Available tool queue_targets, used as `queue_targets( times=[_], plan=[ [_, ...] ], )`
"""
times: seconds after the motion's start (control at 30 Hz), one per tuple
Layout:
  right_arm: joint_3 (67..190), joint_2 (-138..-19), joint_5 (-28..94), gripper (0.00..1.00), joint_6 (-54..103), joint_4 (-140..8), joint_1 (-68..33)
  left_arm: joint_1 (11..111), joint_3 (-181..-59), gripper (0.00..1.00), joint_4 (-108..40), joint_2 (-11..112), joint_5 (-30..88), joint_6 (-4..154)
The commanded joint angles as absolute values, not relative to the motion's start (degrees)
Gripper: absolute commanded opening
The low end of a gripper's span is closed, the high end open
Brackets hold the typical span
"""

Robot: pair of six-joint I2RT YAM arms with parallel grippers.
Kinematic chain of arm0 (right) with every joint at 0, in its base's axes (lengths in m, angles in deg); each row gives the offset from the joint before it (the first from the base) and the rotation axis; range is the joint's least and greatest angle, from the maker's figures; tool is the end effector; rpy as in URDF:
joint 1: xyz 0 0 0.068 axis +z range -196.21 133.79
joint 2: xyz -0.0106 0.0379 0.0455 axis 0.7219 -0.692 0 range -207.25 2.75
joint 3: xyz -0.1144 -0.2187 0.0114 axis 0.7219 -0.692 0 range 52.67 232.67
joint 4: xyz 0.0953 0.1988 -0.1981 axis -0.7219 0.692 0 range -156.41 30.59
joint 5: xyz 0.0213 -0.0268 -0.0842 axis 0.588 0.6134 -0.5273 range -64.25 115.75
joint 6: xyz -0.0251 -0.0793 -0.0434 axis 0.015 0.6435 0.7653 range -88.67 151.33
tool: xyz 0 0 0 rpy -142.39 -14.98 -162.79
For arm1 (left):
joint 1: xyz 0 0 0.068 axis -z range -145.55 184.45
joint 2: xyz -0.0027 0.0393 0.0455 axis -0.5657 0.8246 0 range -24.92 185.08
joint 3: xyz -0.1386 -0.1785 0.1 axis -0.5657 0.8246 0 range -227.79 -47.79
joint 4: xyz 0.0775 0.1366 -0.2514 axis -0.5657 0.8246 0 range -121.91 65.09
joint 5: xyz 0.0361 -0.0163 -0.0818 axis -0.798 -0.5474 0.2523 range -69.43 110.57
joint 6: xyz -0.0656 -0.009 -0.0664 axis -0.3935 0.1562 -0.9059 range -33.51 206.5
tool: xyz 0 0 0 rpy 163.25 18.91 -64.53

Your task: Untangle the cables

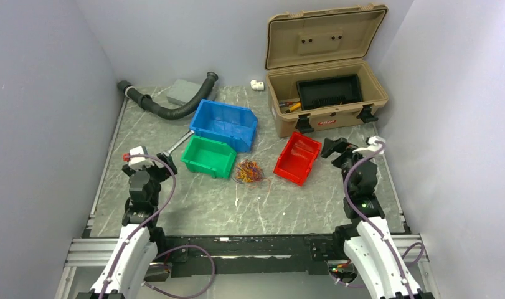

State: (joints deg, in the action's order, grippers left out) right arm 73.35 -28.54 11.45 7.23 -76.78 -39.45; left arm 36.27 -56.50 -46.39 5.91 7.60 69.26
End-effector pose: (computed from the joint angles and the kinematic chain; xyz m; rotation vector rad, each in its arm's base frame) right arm 0.2621 0.0100 0.2432 0.4298 1.5196 0.2257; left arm 0.2555 0.0109 0.1638 -0.3939 1.6545 -0.0552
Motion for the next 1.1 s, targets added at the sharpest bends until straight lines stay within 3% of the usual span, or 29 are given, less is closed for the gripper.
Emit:
queue_targets(
  times=[0.0, 0.13, 0.2, 0.33, 0.4, 0.5, 0.63, 0.83, 1.07],
  plan=[
    [78.6, -33.0, 24.6, 1.0, 6.7, -65.3, -38.3, 36.2, -60.5, 0.99, -43.8, 6.6, 9.4, 61.6],
    [79.1, -35.3, 23.4, 1.0, 7.0, -65.8, -36.3, 36.2, -64.1, 0.99, -32.6, 9.3, 4.1, 49.7],
    [79.4, -38.0, 27.1, 1.0, 8.2, -69.1, -35.0, 36.2, -64.0, 0.99, -31.2, 10.1, 8.5, 49.5],
    [85.2, -50.4, 22.7, 1.0, 13.3, -69.4, -21.1, 39.0, -56.6, 0.99, -53.5, 13.2, 29.5, 48.5],
    [87.5, -55.6, 20.2, 0.99, 15.1, -70.2, -15.7, 45.7, -56.6, 0.99, -54.6, 15.9, 27.4, 49.1],
    [87.8, -61.1, 27.6, 0.92, 15.0, -75.2, -14.3, 55.9, -62.2, 0.99, -50.9, 20.1, 21.3, 54.2],
    [88.8, -68.1, 31.9, 0.76, 16.4, -79.7, -13.4, 60.6, -65.9, 0.99, -53.8, 25.5, 21.4, 58.9],
    [90.8, -76.3, 40.9, 0.69, 18.0, -82.8, -11.4, 63.7, -73.7, 0.97, -54.6, 35.6, 26.8, 63.3],
    [89.5, -81.1, 47.3, 0.62, 19.8, -88.1, -8.6, 65.3, -73.9, 0.94, -61.0, 40.4, 34.1, 69.1]
  ],
)
